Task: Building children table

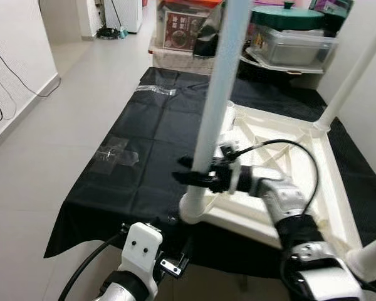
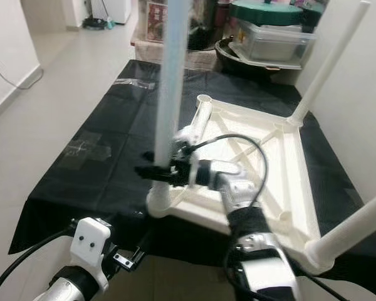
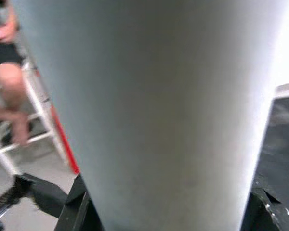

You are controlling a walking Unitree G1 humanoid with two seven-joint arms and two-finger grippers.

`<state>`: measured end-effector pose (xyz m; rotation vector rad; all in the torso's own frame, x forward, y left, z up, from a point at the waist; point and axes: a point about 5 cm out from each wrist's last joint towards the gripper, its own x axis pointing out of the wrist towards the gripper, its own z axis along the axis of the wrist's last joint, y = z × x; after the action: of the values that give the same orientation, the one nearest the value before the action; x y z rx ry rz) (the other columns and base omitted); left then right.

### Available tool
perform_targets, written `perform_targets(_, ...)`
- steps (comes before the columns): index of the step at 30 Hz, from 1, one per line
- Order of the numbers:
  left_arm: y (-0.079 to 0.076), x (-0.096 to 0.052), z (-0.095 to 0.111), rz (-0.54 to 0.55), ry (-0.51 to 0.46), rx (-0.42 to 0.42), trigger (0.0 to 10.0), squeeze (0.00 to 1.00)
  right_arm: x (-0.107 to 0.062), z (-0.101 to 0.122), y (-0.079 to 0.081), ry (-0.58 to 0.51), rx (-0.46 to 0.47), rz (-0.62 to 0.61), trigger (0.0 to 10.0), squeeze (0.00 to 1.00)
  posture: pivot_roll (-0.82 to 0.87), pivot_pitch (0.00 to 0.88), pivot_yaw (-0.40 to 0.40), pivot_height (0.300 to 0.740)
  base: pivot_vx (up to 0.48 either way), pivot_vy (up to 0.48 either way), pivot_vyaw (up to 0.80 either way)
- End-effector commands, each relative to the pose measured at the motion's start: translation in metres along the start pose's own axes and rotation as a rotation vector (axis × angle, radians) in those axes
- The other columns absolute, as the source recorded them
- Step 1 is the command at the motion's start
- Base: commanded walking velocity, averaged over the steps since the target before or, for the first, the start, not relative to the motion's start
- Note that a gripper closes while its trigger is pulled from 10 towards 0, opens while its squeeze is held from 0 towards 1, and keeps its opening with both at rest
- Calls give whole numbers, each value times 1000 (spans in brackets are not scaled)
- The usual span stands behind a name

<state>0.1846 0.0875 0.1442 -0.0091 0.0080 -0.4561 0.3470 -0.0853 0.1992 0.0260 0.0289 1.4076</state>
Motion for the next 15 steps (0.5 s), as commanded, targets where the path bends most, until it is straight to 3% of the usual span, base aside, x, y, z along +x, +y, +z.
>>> perform_targets(1,-1,-1,-3,-3,17,-9,10000,0,7,-8,2,9,43,23,0,0,259,66,-135,740,0,0,0)
perform_targets(2,-2,-1,-3,-3,18,-9,10000,0,9,-10,-1,6,42,-44,0,0,259,61,-137,740,0,0,0)
perform_targets(6,-3,-2,-4,-3,18,-12,10000,0,2,-15,-29,12,-6,-563,0,0,250,56,-139,740,0,0,0)
perform_targets(10,-3,-2,-4,-3,18,-13,10000,0,-2,-16,-32,14,-10,-633,0,0,250,56,-139,740,0,0,0)
perform_targets(11,-3,-2,-5,-5,19,-14,10000,0,-25,-18,-42,-3,13,-945,0,0,237,47,-131,740,0,0,0)
perform_targets(12,-3,-2,-5,-5,19,-14,10000,0,-25,-18,-42,-3,13,-945,0,0,237,47,-131,740,0,0,0)
perform_targets(13,-3,-1,-5,-8,19,-16,10000,0,-52,-20,-42,-7,-5,-1228,0,0,233,42,-128,740,0,0,0)
perform_targets(15,-3,-1,-5,-8,19,-16,10000,0,-52,-20,-42,-7,-5,-1228,0,0,233,42,-128,740,0,0,0)
